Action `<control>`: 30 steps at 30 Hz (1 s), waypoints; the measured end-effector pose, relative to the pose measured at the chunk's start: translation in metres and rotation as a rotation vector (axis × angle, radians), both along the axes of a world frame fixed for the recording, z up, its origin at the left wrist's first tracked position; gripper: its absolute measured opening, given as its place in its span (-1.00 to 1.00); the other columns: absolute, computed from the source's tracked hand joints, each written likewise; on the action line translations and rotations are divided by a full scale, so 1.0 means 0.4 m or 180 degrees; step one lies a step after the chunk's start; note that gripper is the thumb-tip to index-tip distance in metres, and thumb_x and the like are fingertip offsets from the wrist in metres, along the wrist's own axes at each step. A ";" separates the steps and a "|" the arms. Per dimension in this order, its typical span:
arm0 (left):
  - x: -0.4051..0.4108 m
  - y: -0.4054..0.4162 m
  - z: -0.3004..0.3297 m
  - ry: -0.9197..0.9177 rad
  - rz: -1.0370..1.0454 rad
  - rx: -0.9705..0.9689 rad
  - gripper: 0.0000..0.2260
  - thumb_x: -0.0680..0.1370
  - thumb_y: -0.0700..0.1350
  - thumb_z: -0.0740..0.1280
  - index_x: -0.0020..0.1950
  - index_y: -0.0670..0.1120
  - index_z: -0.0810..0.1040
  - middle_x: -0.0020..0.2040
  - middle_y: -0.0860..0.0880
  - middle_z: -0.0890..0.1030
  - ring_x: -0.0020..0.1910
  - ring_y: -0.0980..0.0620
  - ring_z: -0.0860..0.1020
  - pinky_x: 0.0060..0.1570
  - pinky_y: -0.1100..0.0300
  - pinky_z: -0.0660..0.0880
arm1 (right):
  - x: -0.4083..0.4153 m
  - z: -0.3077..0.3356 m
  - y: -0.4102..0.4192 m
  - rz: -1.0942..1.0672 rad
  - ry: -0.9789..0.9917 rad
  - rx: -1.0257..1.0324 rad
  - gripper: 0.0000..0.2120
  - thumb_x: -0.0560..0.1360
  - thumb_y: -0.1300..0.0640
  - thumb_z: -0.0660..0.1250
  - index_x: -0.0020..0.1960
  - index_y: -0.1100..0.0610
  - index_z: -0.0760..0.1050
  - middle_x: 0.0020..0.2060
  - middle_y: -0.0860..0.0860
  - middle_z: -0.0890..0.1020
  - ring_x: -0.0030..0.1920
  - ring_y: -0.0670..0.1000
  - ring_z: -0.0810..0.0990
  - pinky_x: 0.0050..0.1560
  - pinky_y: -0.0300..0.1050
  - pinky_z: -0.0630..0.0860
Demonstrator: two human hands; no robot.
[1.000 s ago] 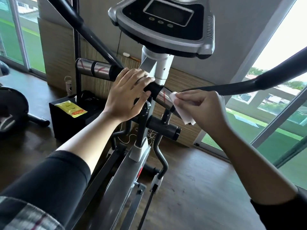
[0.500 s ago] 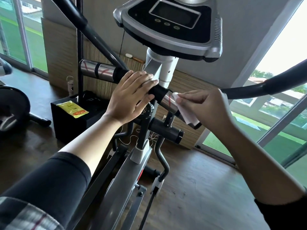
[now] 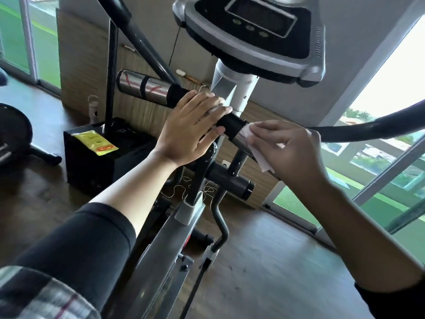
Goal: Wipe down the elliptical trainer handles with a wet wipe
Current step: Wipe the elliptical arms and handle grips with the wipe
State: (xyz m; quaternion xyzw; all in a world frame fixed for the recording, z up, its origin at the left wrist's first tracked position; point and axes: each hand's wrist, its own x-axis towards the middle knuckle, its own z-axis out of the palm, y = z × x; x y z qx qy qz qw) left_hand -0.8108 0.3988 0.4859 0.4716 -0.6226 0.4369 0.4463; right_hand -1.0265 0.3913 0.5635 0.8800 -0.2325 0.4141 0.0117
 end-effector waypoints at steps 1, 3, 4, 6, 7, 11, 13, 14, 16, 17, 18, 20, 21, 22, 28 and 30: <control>0.000 -0.001 0.000 0.0007 0.0019 -0.0015 -0.69 0.64 -0.04 0.22 0.26 -0.18 0.56 0.23 -0.15 0.58 0.28 -0.14 0.49 0.38 -0.09 0.31 | 0.019 0.001 -0.002 0.0055 0.0029 -0.0071 -0.81 0.44 0.12 0.46 0.03 0.14 0.64 -0.04 -0.15 0.62 0.03 -0.25 0.54 0.12 -0.53 0.38; -0.001 -0.005 0.001 0.0024 -0.0003 -0.0062 -0.70 0.63 -0.04 0.23 0.25 -0.19 0.57 0.21 -0.15 0.58 0.26 -0.15 0.51 0.35 -0.10 0.33 | 0.033 -0.003 -0.006 0.0067 0.0075 -0.0251 -0.80 0.44 0.14 0.46 0.04 0.15 0.64 -0.01 -0.07 0.66 0.02 -0.21 0.56 0.16 -0.49 0.38; -0.002 -0.005 0.001 0.0034 -0.0034 -0.0086 -0.70 0.63 -0.04 0.23 0.25 -0.19 0.57 0.21 -0.15 0.58 0.25 -0.15 0.51 0.35 -0.10 0.34 | 0.024 -0.010 -0.008 0.0063 0.0083 -0.0355 -0.80 0.44 0.15 0.46 0.05 0.17 0.64 -0.01 -0.04 0.67 0.02 -0.19 0.57 0.17 -0.48 0.38; -0.003 -0.007 0.001 0.0041 -0.0072 -0.0117 -0.69 0.63 -0.03 0.21 0.24 -0.18 0.57 0.20 -0.14 0.58 0.24 -0.15 0.51 0.34 -0.10 0.34 | -0.017 -0.032 -0.015 0.0100 0.0076 -0.0459 -0.80 0.46 0.18 0.44 0.07 0.19 0.63 0.03 0.01 0.66 0.04 -0.11 0.61 0.20 -0.34 0.45; -0.003 -0.007 0.001 0.0039 -0.0073 -0.0129 -0.69 0.63 -0.03 0.20 0.24 -0.18 0.57 0.20 -0.14 0.59 0.24 -0.16 0.52 0.34 -0.10 0.34 | -0.039 -0.044 -0.018 0.0147 0.0102 -0.0484 -0.80 0.48 0.17 0.41 0.09 0.18 0.62 0.06 0.04 0.66 0.07 -0.05 0.62 0.21 -0.22 0.48; 0.003 -0.018 -0.007 0.0053 -0.0038 -0.0157 -0.67 0.64 0.00 0.19 0.26 -0.17 0.56 0.21 -0.15 0.58 0.25 -0.16 0.50 0.36 -0.10 0.32 | -0.051 -0.053 -0.024 0.0156 0.0268 -0.0949 -0.78 0.46 0.21 0.45 0.10 0.21 0.61 0.06 0.10 0.65 0.05 0.00 0.64 0.16 -0.09 0.55; 0.004 -0.022 -0.010 0.0060 0.0011 -0.0184 -0.66 0.64 0.01 0.18 0.26 -0.16 0.56 0.21 -0.15 0.57 0.26 -0.15 0.50 0.36 -0.09 0.32 | -0.010 -0.043 -0.022 0.0197 0.0287 -0.1098 -0.78 0.46 0.22 0.44 0.09 0.24 0.61 0.04 0.11 0.65 0.02 -0.01 0.64 0.17 -0.20 0.52; 0.003 -0.023 -0.011 0.0063 0.0026 -0.0223 -0.66 0.64 0.01 0.17 0.26 -0.16 0.56 0.21 -0.15 0.58 0.26 -0.15 0.50 0.36 -0.08 0.32 | 0.008 -0.042 -0.020 0.0250 0.0295 -0.1085 -0.78 0.46 0.24 0.44 0.10 0.24 0.61 0.04 0.12 0.65 0.02 0.00 0.64 0.17 -0.21 0.52; -0.002 -0.027 -0.012 0.0061 0.0015 -0.0326 -0.65 0.64 0.02 0.16 0.24 -0.17 0.56 0.19 -0.15 0.58 0.24 -0.14 0.51 0.36 -0.07 0.32 | 0.017 -0.050 -0.023 0.0315 0.0265 -0.1078 -0.78 0.46 0.28 0.43 0.10 0.22 0.61 0.04 0.13 0.64 0.04 0.04 0.64 0.13 -0.13 0.54; -0.004 -0.029 -0.012 0.0055 -0.0001 -0.0375 -0.65 0.65 0.02 0.15 0.23 -0.17 0.56 0.19 -0.15 0.58 0.24 -0.14 0.51 0.36 -0.06 0.31 | 0.005 -0.057 -0.023 0.0307 0.0228 -0.1033 -0.79 0.46 0.29 0.42 0.10 0.18 0.61 0.04 0.11 0.64 0.05 0.04 0.63 0.13 -0.11 0.54; -0.004 -0.031 -0.012 0.0050 -0.0014 -0.0414 -0.65 0.65 0.01 0.15 0.23 -0.18 0.56 0.18 -0.14 0.58 0.23 -0.14 0.50 0.36 -0.05 0.30 | -0.016 -0.065 -0.024 0.0277 0.0237 -0.0986 -0.80 0.47 0.26 0.42 0.10 0.15 0.60 0.05 0.10 0.63 0.08 0.01 0.61 0.14 -0.14 0.53; 0.000 -0.035 -0.013 0.0048 -0.0018 -0.0471 -0.67 0.64 0.01 0.16 0.24 -0.17 0.54 0.19 -0.14 0.58 0.24 -0.14 0.50 0.37 -0.05 0.28 | -0.060 -0.083 -0.021 -0.0040 0.0488 -0.1300 -0.81 0.51 0.18 0.39 0.11 0.20 0.61 0.08 0.10 0.62 0.11 -0.08 0.56 0.21 -0.33 0.45; 0.002 -0.037 -0.015 0.0049 -0.0009 -0.0488 -0.67 0.64 0.01 0.16 0.24 -0.17 0.54 0.19 -0.14 0.57 0.24 -0.14 0.50 0.37 -0.05 0.29 | -0.077 -0.091 -0.024 -0.0161 0.0651 -0.1533 -0.80 0.53 0.16 0.36 0.11 0.22 0.61 0.10 0.10 0.62 0.11 -0.12 0.52 0.22 -0.43 0.39; 0.002 -0.039 -0.017 0.0048 0.0009 -0.0503 -0.68 0.64 0.01 0.16 0.24 -0.17 0.54 0.19 -0.14 0.57 0.24 -0.14 0.50 0.37 -0.05 0.29 | -0.083 -0.094 -0.030 -0.0174 0.0721 -0.1633 -0.79 0.55 0.14 0.34 0.11 0.23 0.61 0.11 0.09 0.61 0.11 -0.17 0.49 0.20 -0.50 0.34; 0.000 -0.046 -0.020 0.0043 0.0047 -0.0577 -0.66 0.65 0.01 0.14 0.24 -0.16 0.54 0.20 -0.14 0.57 0.24 -0.15 0.49 0.37 -0.05 0.30 | 0.015 -0.094 -0.035 0.0091 0.0644 -0.1977 -0.80 0.59 0.18 0.27 0.03 0.27 0.62 0.08 0.12 0.60 0.02 0.01 0.58 -0.05 -0.05 0.62; 0.001 -0.046 -0.020 0.0049 0.0061 -0.0595 -0.65 0.65 0.02 0.14 0.25 -0.16 0.54 0.20 -0.13 0.57 0.25 -0.15 0.49 0.36 -0.06 0.30 | 0.005 -0.097 -0.035 0.0133 0.0689 -0.2003 -0.83 0.58 0.20 0.29 0.02 0.26 0.63 0.08 0.11 0.60 0.00 0.03 0.59 -0.13 0.00 0.64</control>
